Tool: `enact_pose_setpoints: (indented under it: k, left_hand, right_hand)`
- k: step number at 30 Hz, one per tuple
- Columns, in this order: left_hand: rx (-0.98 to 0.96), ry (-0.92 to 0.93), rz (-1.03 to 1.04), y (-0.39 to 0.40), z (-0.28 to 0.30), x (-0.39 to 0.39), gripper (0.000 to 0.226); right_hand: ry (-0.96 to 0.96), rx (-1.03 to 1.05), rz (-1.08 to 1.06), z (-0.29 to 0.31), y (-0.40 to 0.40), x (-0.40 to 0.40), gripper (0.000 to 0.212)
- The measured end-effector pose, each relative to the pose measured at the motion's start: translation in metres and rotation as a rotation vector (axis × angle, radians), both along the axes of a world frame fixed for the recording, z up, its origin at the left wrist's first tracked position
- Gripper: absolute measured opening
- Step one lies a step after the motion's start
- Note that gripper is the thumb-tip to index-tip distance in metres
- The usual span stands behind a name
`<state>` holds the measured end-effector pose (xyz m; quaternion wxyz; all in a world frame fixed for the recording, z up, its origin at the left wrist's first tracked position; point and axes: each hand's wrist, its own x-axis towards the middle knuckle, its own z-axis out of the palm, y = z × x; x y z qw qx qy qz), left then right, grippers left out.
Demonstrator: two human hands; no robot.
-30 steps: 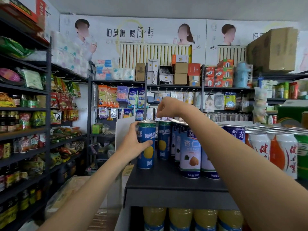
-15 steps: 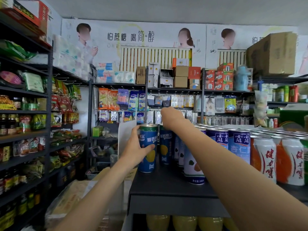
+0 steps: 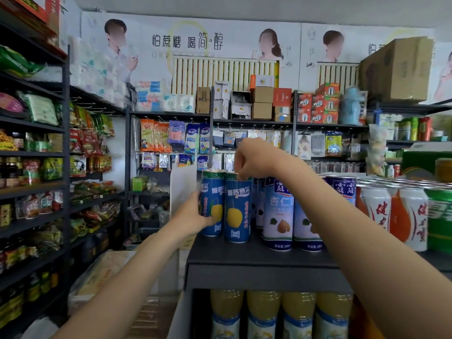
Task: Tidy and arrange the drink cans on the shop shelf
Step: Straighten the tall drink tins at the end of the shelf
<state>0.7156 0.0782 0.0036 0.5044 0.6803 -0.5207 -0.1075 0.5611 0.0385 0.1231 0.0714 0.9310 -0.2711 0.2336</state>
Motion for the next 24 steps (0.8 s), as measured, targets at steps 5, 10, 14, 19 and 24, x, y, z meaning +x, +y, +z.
enact_pose_setpoints:
  k: [5, 10, 14, 19, 24]
  left_hand:
    - [-0.029, 0.021, 0.003, -0.003, -0.004, -0.006, 0.073]
    - [-0.039, 0.026, 0.051, 0.006, -0.004, -0.008, 0.065]
    - [-0.087, 0.044, 0.025, 0.03, 0.004, -0.011, 0.052]
    - [-0.065, 0.145, -0.091, 0.05, 0.006, -0.02, 0.037]
    - [-0.049, 0.076, -0.077, 0.047, -0.003, -0.03, 0.057]
  right_hand:
    - [-0.039, 0.125, 0.071, -0.003, 0.001, -0.005, 0.004]
    - [-0.071, 0.216, 0.127, -0.003, 0.009, -0.006, 0.012]
    - [-0.095, 0.232, 0.145, -0.005, 0.017, -0.001, 0.013]
    - [-0.165, 0.254, 0.16, -0.012, 0.024, 0.007, 0.008]
    - [-0.337, 0.13, 0.134, -0.022, 0.031, 0.001, 0.011]
